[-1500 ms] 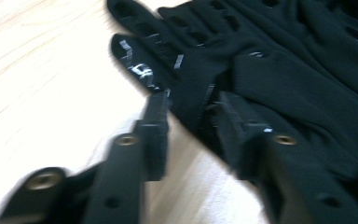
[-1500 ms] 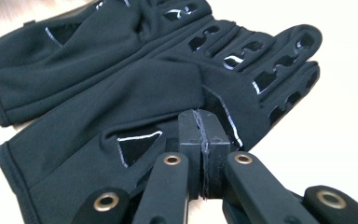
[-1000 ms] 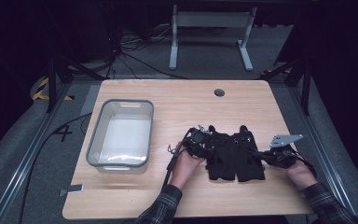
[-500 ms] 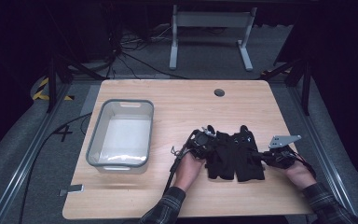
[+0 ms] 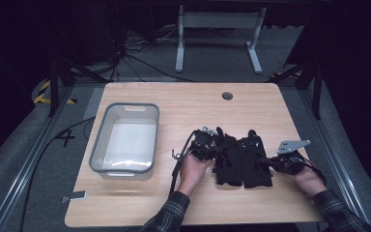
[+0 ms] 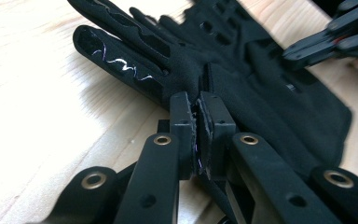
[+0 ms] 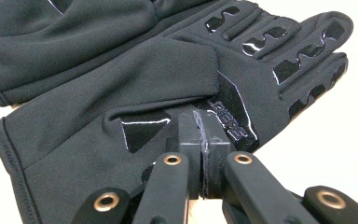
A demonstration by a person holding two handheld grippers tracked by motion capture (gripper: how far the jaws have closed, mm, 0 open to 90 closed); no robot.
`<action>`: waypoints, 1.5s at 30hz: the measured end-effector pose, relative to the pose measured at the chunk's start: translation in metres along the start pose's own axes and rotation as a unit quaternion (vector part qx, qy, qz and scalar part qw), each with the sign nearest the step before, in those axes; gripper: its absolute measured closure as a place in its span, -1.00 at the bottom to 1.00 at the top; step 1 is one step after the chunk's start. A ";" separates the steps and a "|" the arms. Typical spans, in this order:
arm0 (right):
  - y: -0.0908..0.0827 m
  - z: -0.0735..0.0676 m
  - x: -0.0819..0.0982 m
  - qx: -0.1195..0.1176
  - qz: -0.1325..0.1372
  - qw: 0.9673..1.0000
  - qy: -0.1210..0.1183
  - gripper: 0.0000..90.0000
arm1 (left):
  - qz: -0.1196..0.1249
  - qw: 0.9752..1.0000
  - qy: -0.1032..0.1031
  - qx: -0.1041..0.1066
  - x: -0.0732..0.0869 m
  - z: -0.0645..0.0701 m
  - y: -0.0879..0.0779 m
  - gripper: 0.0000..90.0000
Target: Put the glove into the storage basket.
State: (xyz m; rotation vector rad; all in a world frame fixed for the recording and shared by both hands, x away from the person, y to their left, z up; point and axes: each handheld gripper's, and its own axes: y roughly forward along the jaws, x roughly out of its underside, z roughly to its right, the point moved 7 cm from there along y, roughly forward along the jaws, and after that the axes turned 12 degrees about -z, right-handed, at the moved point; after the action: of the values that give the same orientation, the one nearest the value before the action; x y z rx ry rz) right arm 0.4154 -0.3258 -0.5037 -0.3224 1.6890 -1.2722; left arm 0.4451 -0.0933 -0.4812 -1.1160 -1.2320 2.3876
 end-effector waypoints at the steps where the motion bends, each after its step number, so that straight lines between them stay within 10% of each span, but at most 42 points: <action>1: 0.000 0.000 -0.001 0.000 0.001 1.000 -0.001 1.00 | 0.003 1.000 -0.002 0.008 -0.001 0.000 -0.002 0.89; 12: 0.006 -0.008 -0.010 -0.008 -0.001 1.000 -0.011 1.00 | 0.016 0.999 -0.003 0.032 -0.004 0.003 -0.017 0.88; 20: 0.008 -0.010 -0.013 -0.010 -0.003 1.000 -0.016 1.00 | -0.003 1.000 -0.015 -0.008 0.003 -0.007 -0.024 0.88; 31: 0.008 -0.010 -0.013 -0.009 -0.001 1.000 -0.015 1.00 | -0.025 1.000 -0.010 0.006 0.005 -0.001 -0.014 0.88; 45: 0.014 -0.016 -0.022 -0.015 0.000 1.000 -0.023 1.00 | 0.013 0.999 0.001 0.034 -0.010 0.011 -0.021 0.87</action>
State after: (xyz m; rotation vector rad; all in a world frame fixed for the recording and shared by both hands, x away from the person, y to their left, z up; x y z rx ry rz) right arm 0.4183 -0.2952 -0.5042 -0.3667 1.6706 -1.2326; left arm 0.4416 -0.0920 -0.4557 -1.1204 -1.1333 2.4268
